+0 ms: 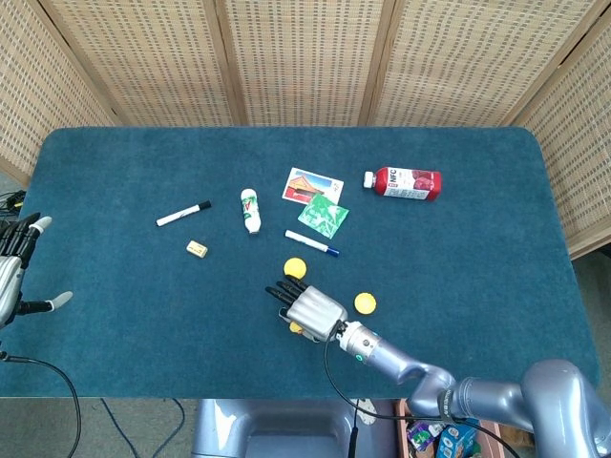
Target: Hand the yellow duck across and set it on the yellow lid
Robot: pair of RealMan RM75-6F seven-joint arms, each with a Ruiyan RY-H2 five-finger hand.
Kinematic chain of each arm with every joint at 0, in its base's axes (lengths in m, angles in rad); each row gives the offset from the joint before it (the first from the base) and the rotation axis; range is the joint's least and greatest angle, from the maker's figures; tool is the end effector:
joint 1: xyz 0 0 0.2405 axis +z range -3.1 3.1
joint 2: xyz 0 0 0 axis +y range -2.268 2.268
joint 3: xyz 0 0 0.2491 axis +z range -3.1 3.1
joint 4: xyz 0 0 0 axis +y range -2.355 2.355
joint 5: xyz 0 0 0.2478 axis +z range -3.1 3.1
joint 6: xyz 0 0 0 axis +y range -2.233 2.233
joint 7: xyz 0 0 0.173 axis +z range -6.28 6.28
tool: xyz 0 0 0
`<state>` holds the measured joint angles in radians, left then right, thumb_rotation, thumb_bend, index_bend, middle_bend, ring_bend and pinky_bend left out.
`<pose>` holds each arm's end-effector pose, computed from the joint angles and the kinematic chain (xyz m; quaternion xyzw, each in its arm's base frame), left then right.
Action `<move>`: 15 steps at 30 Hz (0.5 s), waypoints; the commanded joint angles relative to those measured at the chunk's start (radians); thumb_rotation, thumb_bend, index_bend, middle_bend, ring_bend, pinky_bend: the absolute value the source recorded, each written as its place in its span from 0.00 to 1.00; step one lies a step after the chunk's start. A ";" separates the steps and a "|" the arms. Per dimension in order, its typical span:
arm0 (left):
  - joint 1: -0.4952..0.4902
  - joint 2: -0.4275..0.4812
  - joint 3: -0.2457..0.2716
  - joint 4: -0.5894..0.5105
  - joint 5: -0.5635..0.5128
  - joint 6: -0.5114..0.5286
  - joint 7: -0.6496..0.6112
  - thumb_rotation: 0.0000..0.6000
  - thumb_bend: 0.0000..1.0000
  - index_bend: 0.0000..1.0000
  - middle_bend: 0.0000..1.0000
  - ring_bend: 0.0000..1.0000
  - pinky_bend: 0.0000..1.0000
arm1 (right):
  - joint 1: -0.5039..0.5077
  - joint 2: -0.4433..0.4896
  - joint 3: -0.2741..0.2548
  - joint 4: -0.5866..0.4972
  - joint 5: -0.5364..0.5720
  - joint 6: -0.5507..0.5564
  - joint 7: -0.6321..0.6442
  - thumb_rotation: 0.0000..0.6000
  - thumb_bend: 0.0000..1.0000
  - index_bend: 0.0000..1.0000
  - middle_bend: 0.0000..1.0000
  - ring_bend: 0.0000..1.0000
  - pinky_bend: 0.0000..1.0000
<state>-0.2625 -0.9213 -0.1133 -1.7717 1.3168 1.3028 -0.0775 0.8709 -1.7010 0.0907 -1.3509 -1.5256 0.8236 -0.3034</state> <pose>-0.2889 0.2784 0.1608 -0.5875 -0.4228 -0.3978 0.5637 -0.0637 -0.3217 -0.1424 0.8763 -0.1866 0.3616 0.2580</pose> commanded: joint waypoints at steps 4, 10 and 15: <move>0.000 -0.002 0.001 -0.003 0.004 -0.002 0.005 1.00 0.00 0.00 0.00 0.00 0.00 | -0.042 0.153 0.031 -0.132 -0.006 0.100 -0.016 1.00 0.32 0.50 0.00 0.00 0.00; 0.000 -0.005 0.009 -0.016 0.024 -0.005 0.022 1.00 0.00 0.00 0.00 0.00 0.00 | -0.104 0.269 0.008 -0.158 0.038 0.131 -0.026 1.00 0.32 0.50 0.00 0.00 0.00; 0.004 -0.006 0.012 -0.026 0.038 0.005 0.032 1.00 0.00 0.00 0.00 0.00 0.00 | -0.139 0.269 -0.040 -0.094 0.045 0.130 -0.018 1.00 0.33 0.50 0.00 0.00 0.00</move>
<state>-0.2592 -0.9273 -0.1020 -1.7971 1.3536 1.3068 -0.0463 0.7449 -1.4294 0.0715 -1.4699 -1.4757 0.9508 -0.3239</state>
